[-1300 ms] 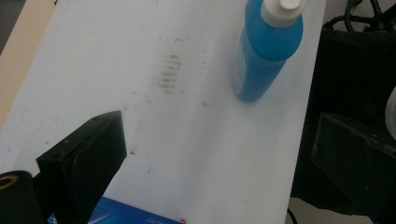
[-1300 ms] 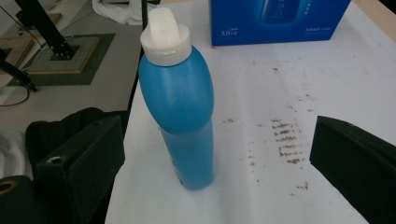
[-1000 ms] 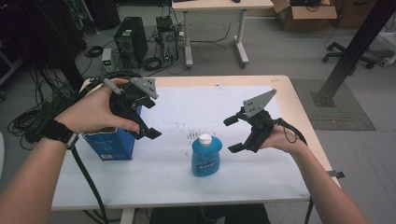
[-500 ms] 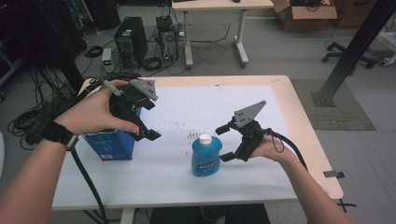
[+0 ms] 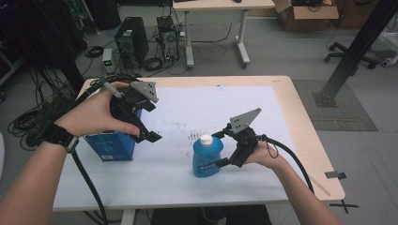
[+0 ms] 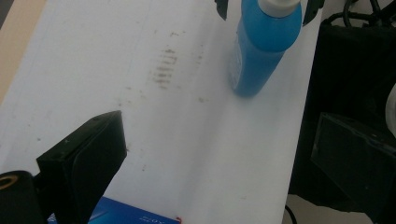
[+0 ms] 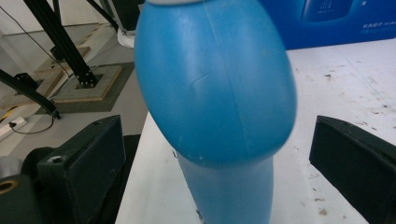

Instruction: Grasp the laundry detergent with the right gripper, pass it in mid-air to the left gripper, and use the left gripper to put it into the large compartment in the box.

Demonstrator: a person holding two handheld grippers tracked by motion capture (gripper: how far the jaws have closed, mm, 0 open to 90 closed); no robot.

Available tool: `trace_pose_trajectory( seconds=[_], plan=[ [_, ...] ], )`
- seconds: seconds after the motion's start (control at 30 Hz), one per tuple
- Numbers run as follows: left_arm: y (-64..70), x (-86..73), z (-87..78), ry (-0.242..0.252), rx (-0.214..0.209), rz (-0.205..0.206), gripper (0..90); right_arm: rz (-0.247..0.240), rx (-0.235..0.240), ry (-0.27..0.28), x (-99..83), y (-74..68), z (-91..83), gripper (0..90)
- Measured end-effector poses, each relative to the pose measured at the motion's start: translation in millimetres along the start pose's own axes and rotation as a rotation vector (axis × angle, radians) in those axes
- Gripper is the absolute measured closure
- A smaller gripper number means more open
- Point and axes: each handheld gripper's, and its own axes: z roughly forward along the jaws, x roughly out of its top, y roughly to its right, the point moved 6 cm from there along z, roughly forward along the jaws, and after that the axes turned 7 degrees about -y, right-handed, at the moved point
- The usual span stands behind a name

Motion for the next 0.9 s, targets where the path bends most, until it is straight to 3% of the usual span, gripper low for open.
trace_pose_trajectory(
  seconds=[0.23, 0.9],
  plan=[
    [1.5, 0.1, 1.0, 0.007, -0.003, -0.004, 3.8, 0.000, 0.021, 0.002, -3.6, -1.0, 14.6, 6.6],
    [0.8, -1.4, 1.6, 0.009, -0.002, -0.001, 3.9, -0.010, 0.043, 0.018, -6.7, 1.9, 24.1, 19.2]
  ],
)
